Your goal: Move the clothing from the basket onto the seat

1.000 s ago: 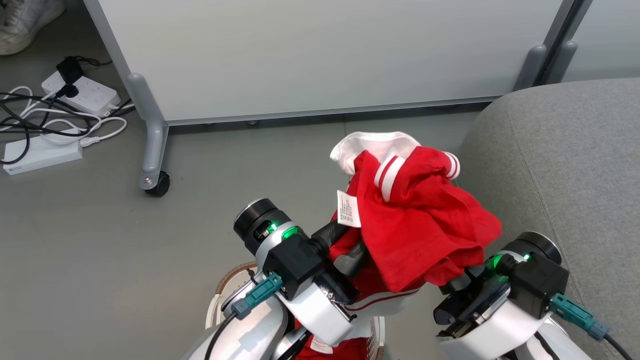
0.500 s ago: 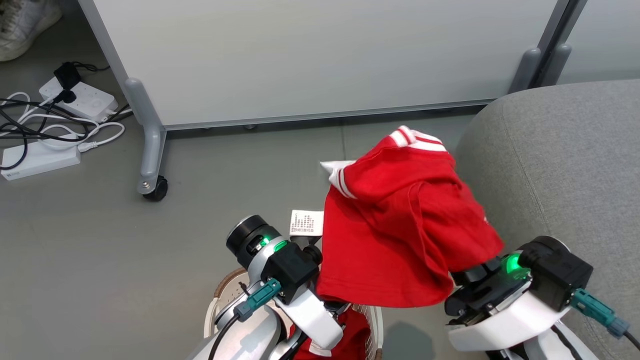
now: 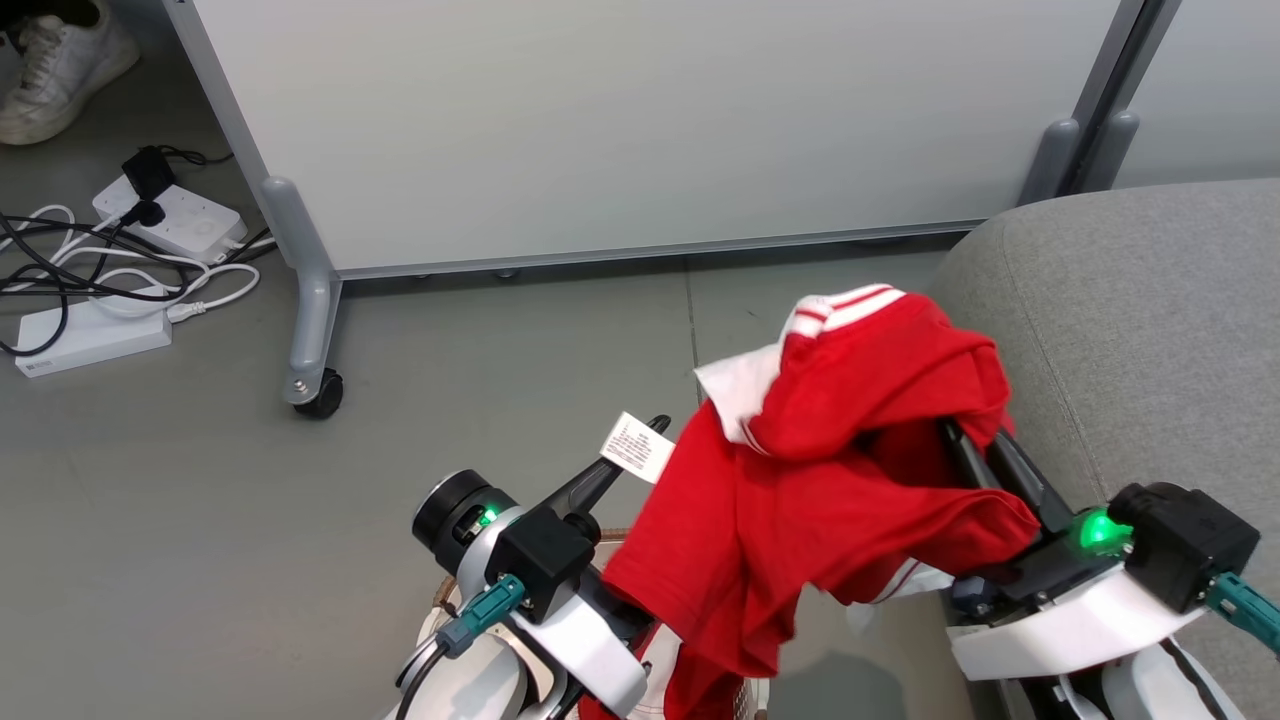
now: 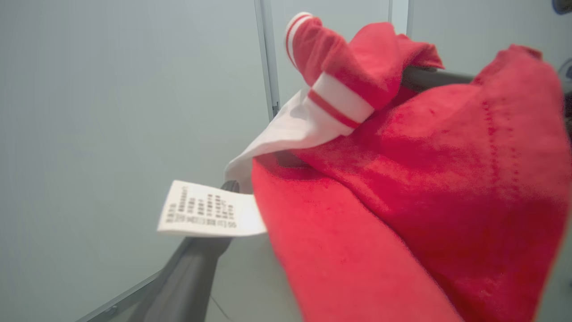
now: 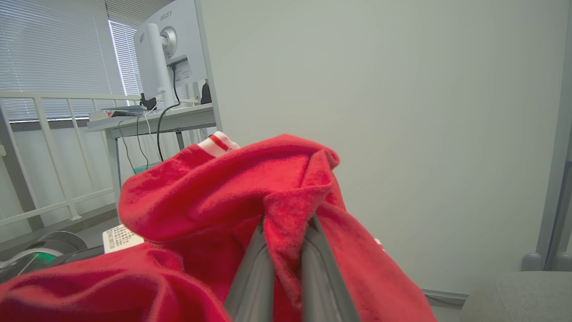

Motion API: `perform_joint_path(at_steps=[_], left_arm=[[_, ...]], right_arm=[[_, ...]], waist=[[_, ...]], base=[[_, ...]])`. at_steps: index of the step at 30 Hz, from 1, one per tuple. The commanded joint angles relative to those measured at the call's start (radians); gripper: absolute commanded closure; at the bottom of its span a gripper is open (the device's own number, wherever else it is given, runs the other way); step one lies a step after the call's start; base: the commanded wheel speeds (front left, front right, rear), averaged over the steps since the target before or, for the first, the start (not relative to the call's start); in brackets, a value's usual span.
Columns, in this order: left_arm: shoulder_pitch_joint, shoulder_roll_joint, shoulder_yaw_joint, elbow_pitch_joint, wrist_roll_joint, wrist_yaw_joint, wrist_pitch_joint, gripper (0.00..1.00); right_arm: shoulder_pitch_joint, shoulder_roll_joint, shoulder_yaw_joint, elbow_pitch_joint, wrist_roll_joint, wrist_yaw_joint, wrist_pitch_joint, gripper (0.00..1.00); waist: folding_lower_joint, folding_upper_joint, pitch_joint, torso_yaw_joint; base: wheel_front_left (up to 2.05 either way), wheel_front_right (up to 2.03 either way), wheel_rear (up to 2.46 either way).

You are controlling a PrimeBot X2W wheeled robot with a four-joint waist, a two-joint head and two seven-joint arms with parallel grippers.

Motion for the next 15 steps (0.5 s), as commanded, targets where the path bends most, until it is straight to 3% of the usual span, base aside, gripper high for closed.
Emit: perform_joint_path(at_steps=[1, 15], left_arm=[[0.013, 0.008, 0.011, 0.003, 0.008, -0.001, -0.002, 0.0], [0.048, 0.019, 0.101, -0.009, 0.009, -0.001, -0.001, 0.0]], right_arm=[[0.009, -0.004, -0.015, 0.004, -0.01, 0.0, -0.006, 1.0], [0.054, 0.007, -0.142, 0.028, -0.053, 0.0, -0.006, 1.0]], waist=[[0.0, 0.0, -0.001, 0.001], [0.0, 0.0, 0.015, -0.002]], base=[[0.0, 0.0, 0.0], [0.0, 0.0, 0.0]])
